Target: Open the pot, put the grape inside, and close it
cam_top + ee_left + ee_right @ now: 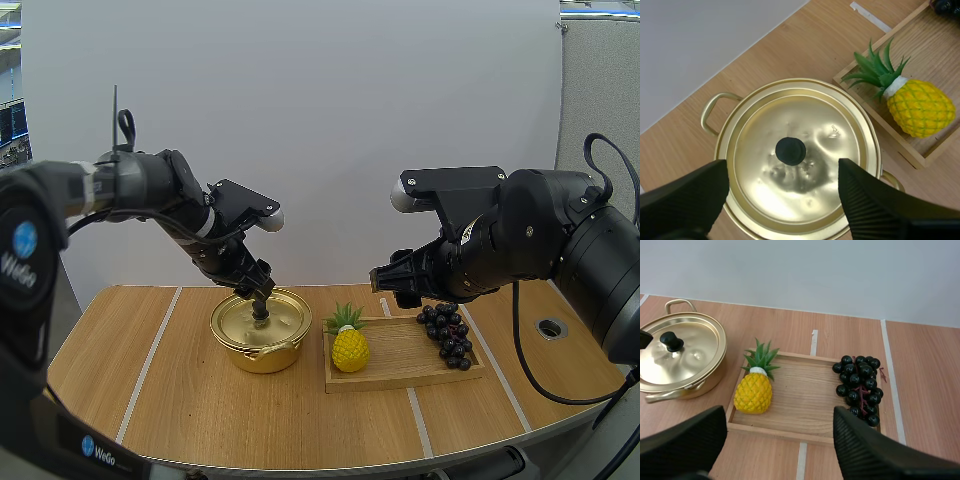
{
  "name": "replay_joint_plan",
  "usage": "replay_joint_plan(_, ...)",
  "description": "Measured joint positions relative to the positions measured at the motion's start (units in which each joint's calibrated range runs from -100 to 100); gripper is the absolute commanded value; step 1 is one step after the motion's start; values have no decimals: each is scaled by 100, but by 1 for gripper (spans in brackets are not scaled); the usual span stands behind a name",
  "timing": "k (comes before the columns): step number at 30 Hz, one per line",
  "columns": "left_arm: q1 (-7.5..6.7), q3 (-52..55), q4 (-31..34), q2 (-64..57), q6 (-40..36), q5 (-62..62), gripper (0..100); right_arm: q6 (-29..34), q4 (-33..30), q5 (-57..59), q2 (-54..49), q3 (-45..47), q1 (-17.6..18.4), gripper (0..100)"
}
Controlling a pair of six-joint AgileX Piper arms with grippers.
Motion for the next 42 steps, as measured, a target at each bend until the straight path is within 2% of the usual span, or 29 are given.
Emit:
replay_joint_plan(19, 0, -318, 0, 1142, 113, 34, 100, 0, 0, 0, 0, 0, 0, 100)
replay_joint_plan(24, -60, -415, 0, 1310, 121, -17, 100, 0, 0, 0, 0, 0, 0, 100)
replay_joint_plan(27, -196, -415, 0, 1381, 132, -85, 100, 0, 0, 0, 0, 0, 0, 100)
replay_joint_plan(42, -202, -429, 0, 1387, 132, -375, 100, 0, 0, 0, 0, 0, 0, 100)
